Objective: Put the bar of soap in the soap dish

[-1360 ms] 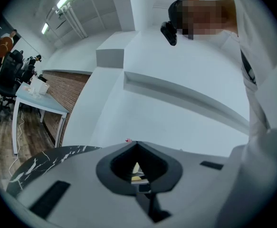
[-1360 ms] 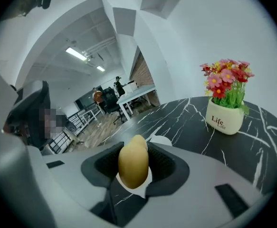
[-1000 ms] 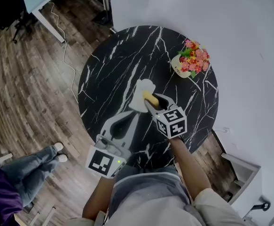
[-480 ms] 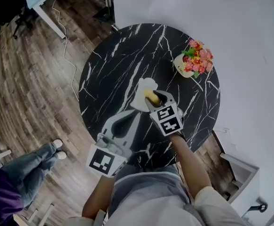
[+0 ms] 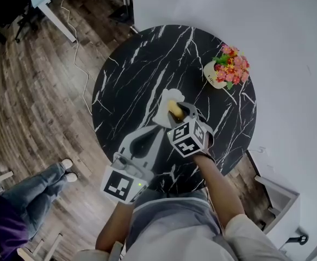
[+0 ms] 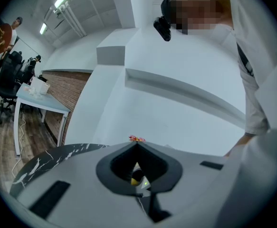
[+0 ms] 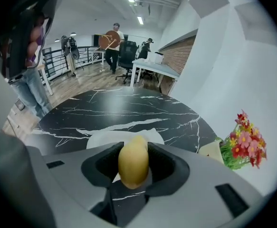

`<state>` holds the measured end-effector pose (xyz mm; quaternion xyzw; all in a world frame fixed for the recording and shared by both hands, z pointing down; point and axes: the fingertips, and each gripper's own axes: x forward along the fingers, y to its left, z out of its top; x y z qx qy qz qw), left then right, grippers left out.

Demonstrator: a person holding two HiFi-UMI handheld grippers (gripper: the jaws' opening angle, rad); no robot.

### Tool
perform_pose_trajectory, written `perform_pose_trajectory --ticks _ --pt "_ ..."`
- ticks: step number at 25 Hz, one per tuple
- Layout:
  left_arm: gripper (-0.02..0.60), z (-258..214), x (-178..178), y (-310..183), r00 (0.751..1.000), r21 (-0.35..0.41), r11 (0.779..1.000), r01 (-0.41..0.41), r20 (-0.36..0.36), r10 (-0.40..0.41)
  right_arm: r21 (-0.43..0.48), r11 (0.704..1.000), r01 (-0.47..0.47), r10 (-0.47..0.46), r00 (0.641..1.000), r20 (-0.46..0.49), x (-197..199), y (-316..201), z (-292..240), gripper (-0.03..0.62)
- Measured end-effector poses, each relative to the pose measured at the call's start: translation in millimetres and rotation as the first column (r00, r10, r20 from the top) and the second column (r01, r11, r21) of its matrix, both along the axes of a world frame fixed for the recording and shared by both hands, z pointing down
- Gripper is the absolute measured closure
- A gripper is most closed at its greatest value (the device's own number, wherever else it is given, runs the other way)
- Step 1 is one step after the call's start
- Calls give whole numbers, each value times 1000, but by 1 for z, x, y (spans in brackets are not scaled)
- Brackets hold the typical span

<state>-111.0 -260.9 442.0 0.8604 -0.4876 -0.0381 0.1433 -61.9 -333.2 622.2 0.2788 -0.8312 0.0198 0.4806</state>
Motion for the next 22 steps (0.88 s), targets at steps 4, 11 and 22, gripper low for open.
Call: perform_pose_trajectory --ticks 4,11,22 --pt "580 0 -1 0 1000 -1 1000 1 -4 -1 25 1000 15 -14 999 -45 -3 0 1 434" --pt "580 1 -5 3 1000 -13 1000 5 -16 -5 55 998 25 -21 997 -76 -6 2 2 433" --pt "580 1 -14 6 1000 6 1000 19 -18 -19 41 999 1 2 998 -65 -7 1 2 418"
